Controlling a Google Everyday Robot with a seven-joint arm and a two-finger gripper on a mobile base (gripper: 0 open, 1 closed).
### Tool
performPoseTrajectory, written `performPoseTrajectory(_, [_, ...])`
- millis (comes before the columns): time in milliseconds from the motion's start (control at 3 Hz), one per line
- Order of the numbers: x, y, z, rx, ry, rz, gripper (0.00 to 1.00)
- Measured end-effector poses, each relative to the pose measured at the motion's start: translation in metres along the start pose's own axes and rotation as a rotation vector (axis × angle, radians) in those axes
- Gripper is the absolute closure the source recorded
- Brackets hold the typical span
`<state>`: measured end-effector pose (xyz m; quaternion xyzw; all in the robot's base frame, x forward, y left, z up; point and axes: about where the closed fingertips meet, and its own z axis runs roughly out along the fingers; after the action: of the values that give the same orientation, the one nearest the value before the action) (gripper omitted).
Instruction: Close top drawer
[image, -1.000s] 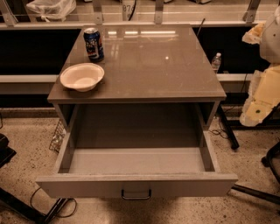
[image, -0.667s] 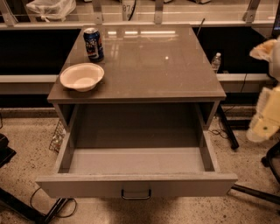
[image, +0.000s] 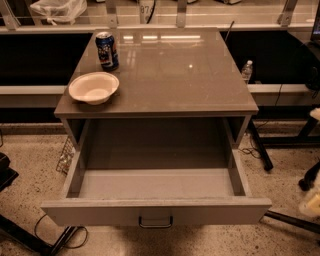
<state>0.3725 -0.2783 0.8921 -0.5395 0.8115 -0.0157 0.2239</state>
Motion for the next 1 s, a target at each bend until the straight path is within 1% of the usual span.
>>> performPoseTrajectory(333, [0.038, 0.026, 0.026, -0.018, -0.007, 0.045, 0.0])
performPoseTrajectory(667, [0.069, 0.061, 0.053, -0.058, -0.02, 0.069, 0.0])
performPoseTrajectory(1000, [0.069, 0.061, 0.053, -0.058, -0.02, 0.069, 0.0])
